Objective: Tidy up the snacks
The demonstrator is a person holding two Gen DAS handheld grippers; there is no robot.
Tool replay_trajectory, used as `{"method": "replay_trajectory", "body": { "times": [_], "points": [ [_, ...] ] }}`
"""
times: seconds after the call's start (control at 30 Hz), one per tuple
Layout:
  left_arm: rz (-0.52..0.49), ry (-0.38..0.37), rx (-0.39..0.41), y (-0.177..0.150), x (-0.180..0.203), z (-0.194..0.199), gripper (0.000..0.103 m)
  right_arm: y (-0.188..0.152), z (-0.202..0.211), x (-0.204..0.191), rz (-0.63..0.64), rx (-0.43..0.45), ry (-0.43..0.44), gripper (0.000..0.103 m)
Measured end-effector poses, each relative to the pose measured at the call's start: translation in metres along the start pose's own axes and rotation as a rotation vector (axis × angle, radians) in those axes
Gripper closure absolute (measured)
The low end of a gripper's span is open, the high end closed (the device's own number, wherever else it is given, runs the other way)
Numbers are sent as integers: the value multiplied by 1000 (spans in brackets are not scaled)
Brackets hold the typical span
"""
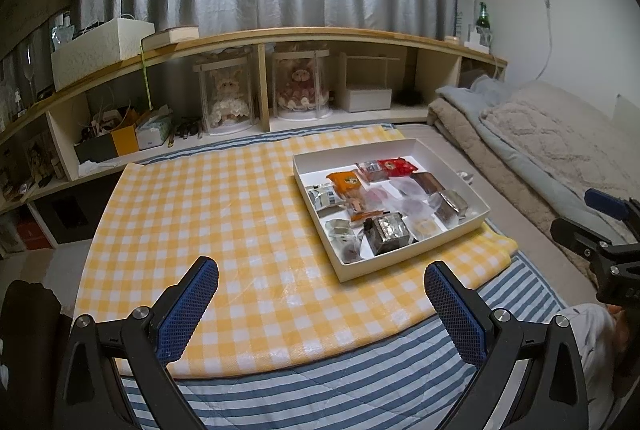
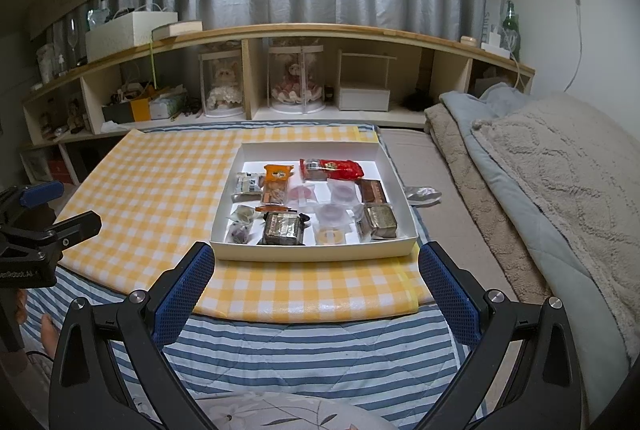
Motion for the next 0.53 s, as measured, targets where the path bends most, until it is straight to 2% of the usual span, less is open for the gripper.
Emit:
{"method": "replay_trajectory", "body": {
  "times": [0.53],
  "points": [
    [3,0,6,-1,4,3,0,-1,2,1,1,0,-4,0]
  ]
}}
Point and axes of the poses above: each gripper's, at about its wrist camera, not at the fingertips, and z roughly against the way its jaws point, x to its right, y to its top, the point moved 2 cm from there along -z, roughly the way its jaws point, and after that the axes turned 3 degrees about z, right-handed, at the moved point
